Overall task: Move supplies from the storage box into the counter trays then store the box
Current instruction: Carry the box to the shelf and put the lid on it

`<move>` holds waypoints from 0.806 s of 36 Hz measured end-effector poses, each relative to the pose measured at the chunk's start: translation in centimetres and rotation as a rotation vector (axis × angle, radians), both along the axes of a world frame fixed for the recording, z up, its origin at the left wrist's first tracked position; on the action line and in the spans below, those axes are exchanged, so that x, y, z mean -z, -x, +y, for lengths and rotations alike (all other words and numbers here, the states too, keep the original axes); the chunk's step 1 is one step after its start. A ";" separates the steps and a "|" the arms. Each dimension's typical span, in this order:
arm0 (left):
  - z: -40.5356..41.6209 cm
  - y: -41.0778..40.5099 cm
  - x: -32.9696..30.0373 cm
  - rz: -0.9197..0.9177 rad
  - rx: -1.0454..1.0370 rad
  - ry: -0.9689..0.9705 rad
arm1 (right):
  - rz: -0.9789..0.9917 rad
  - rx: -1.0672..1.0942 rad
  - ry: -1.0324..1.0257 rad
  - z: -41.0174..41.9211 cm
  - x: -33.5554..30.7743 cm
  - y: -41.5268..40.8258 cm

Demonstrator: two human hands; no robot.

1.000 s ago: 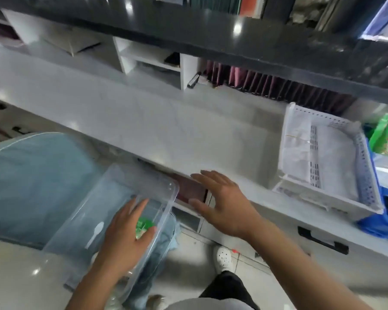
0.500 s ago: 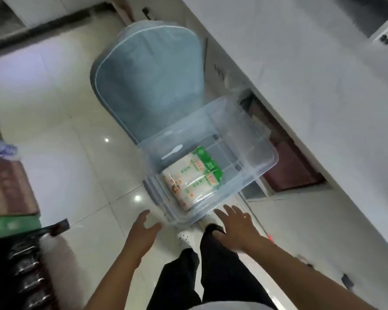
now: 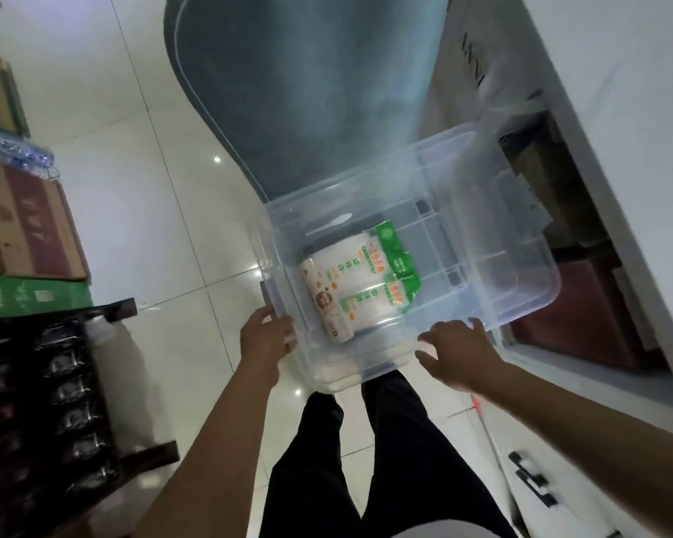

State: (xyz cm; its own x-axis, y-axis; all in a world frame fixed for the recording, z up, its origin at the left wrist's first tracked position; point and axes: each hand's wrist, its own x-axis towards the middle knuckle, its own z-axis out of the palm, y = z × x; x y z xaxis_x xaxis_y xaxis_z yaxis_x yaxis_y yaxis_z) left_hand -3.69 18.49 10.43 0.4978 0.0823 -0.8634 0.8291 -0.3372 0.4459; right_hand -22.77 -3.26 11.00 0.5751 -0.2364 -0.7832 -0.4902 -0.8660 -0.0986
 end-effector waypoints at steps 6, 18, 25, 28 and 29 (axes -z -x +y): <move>3.4 0.4 -3.0 -0.019 -0.041 -0.015 | -0.038 0.031 -0.168 0.3 -1.2 -1.9; 12.8 -1.1 -5.9 -0.049 -0.137 -0.124 | -0.347 0.932 -0.278 -6.9 0.2 -12.3; 13.3 -2.4 -7.4 -0.018 -0.175 -0.110 | -0.284 1.222 -0.388 -7.8 0.1 -13.0; 13.3 -3.1 -8.0 -0.021 -0.109 -0.079 | -0.167 1.378 -0.509 -7.7 -0.4 -10.2; 13.3 -3.2 -8.2 -0.028 -0.087 -0.070 | -0.139 1.406 -0.536 -7.5 -0.5 -8.9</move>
